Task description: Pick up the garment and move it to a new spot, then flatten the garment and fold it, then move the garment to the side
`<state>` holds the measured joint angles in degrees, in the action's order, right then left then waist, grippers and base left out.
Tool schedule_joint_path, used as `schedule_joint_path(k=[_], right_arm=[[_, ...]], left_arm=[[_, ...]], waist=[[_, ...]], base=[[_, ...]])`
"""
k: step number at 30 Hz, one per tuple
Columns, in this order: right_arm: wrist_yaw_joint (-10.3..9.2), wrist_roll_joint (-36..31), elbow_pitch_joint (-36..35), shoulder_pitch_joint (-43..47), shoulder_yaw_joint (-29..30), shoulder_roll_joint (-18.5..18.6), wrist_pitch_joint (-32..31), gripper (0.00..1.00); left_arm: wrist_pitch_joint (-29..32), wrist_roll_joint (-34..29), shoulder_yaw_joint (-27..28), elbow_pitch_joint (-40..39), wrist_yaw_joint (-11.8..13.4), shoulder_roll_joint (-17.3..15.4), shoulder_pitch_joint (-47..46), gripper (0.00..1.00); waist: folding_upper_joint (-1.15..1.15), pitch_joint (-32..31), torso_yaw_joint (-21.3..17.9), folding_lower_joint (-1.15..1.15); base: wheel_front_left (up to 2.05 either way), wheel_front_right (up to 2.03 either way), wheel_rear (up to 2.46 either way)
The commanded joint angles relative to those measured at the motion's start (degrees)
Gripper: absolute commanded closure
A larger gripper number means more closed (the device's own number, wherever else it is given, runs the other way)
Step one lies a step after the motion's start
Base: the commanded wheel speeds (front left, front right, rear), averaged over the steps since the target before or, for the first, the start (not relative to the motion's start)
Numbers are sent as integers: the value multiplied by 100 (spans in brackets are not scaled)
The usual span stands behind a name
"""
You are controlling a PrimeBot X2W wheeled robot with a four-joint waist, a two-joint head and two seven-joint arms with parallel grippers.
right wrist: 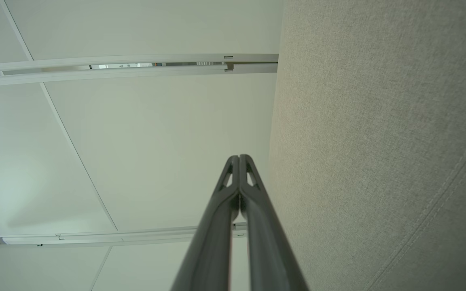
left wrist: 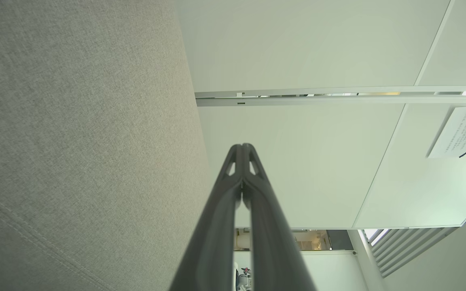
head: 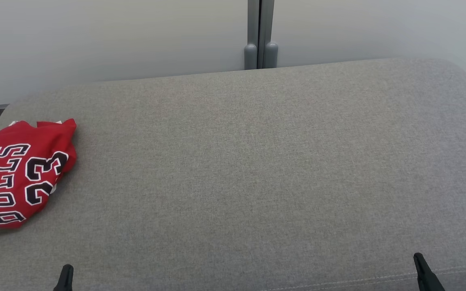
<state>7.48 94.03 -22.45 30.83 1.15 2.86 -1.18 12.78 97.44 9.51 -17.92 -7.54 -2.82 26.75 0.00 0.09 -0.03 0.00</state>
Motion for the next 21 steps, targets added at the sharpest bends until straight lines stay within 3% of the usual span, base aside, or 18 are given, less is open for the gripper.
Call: schedule_joint_path(k=[1,21], right_arm=[[2,12,-22,49,2,3,1,100],[2,12,-22,49,2,3,1,100]], left_arm=[[-8,38,19,-11,-15,6,53,100],[-8,38,18,-11,-15,6,53,100]], waist=[[0,0,0,0],[0,0,0,0]], base=[[0,0,0],[0,0,0]])
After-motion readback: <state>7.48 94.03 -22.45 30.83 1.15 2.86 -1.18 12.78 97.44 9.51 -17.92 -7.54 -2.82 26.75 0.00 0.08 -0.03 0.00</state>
